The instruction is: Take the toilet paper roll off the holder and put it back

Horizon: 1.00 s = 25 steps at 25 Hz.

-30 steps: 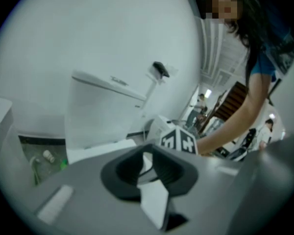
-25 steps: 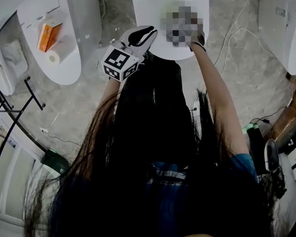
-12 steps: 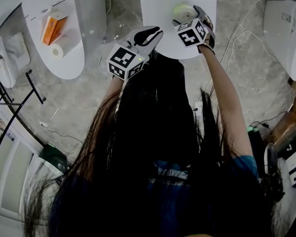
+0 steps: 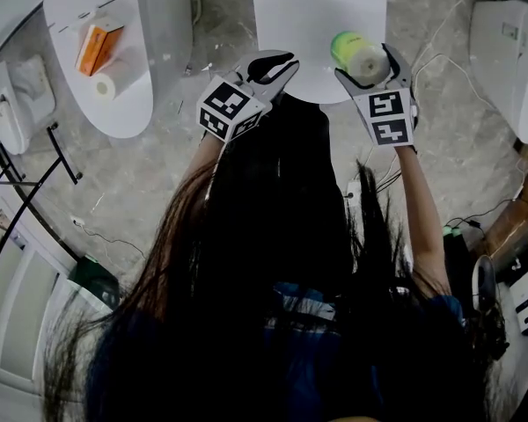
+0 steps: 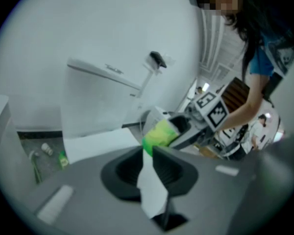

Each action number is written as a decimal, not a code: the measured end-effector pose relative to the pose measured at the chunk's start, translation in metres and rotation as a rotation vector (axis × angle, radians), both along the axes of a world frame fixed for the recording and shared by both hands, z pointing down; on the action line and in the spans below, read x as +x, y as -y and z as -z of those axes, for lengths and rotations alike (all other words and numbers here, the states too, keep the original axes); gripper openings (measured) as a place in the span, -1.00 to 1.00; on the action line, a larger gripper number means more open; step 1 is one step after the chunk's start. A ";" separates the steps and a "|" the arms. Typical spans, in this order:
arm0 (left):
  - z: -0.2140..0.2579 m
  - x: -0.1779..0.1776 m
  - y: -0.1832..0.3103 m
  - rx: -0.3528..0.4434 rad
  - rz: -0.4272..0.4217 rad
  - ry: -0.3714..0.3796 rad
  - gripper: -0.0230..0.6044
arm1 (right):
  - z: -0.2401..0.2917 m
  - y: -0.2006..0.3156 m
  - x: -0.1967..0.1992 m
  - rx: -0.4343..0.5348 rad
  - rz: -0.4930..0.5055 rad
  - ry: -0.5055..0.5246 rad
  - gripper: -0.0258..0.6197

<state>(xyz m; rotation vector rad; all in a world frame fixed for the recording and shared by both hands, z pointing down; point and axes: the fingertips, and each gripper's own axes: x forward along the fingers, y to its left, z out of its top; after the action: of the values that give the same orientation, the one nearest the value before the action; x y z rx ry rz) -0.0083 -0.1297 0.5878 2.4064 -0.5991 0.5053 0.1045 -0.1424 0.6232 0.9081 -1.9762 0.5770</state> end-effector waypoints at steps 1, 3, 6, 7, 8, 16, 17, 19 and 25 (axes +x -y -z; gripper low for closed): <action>0.000 0.000 -0.001 -0.001 -0.001 -0.001 -0.78 | 0.011 -0.004 0.000 0.009 -0.010 0.013 0.52; 0.002 0.001 -0.003 0.000 -0.001 -0.003 -0.78 | 0.028 -0.012 -0.004 0.022 -0.031 0.039 0.52; 0.008 0.004 -0.005 0.010 -0.006 0.000 -0.78 | 0.045 -0.017 -0.010 0.040 -0.052 0.067 0.52; 0.010 0.005 -0.006 0.017 -0.012 0.005 -0.78 | 0.048 -0.017 -0.012 0.048 -0.058 0.070 0.52; 0.012 0.006 -0.006 0.024 -0.019 0.011 -0.78 | 0.051 -0.017 -0.014 0.058 -0.065 0.071 0.52; 0.020 0.011 -0.007 0.062 -0.004 0.024 -0.78 | 0.056 -0.011 -0.016 0.105 -0.098 0.061 0.52; 0.021 0.010 -0.007 0.059 0.009 0.016 -0.78 | 0.056 -0.011 -0.015 0.104 -0.098 0.063 0.52; 0.020 0.010 -0.008 0.050 0.025 0.009 -0.78 | 0.054 -0.013 -0.015 0.101 -0.095 0.064 0.52; 0.017 0.012 -0.016 0.034 0.031 0.021 -0.78 | 0.048 -0.015 -0.011 0.093 -0.075 0.052 0.52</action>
<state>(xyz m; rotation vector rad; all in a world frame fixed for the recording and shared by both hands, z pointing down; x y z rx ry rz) 0.0035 -0.1139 0.5709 2.4230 -0.6583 0.5117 0.0933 -0.1274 0.5749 1.0378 -2.0363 0.5597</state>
